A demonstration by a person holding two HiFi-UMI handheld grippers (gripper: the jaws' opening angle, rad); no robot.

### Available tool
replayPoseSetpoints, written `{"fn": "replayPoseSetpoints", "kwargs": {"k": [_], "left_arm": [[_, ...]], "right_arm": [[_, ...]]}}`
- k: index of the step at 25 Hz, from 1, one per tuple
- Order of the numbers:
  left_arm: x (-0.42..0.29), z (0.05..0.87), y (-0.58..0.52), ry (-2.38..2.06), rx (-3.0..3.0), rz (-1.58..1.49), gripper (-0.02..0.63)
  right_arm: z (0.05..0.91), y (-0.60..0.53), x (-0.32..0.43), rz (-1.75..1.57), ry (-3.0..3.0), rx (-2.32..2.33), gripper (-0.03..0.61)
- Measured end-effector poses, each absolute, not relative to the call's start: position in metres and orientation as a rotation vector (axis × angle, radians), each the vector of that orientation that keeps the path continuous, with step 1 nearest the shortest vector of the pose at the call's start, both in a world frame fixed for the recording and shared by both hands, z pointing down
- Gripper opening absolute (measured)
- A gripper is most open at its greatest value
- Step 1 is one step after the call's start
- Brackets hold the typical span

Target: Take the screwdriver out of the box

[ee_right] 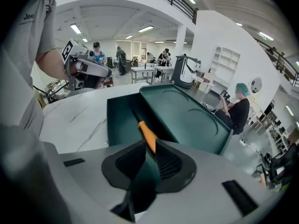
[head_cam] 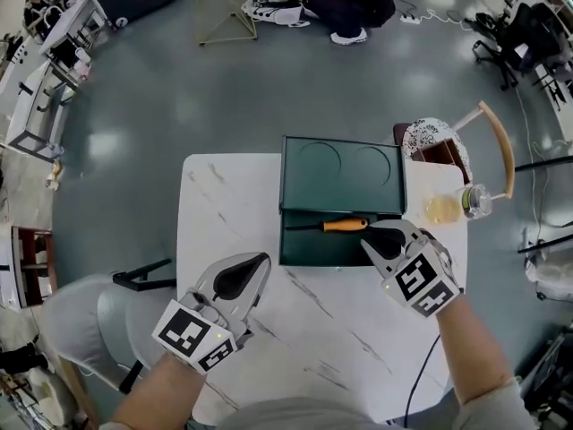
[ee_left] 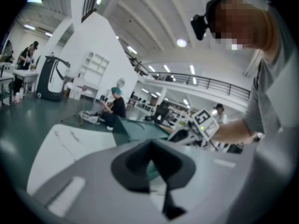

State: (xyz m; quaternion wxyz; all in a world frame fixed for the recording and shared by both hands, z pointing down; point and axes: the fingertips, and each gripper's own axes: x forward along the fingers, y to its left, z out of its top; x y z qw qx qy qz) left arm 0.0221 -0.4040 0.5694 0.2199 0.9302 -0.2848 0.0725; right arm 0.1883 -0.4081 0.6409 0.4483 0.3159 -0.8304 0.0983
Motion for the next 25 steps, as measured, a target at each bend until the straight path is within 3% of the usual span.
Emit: {"fn": "replayPoseSetpoints", "kwargs": {"k": [2, 20, 25], "left_arm": [[0.025, 0.576, -0.404, -0.775, 2.583, 0.212, 0.000], [0.023, 0.606, -0.402, -0.752, 2.496, 0.192, 0.000], [0.021, 0.609, -0.399, -0.747, 2.496, 0.201, 0.000]], "right_arm": [[0.648, -0.409, 0.189, 0.209, -2.011, 0.759, 0.084], [0.674, -0.416, 0.181, -0.138, -1.746, 0.557, 0.137], [0.680, -0.419, 0.186, -0.231, -1.657, 0.536, 0.121]]}}
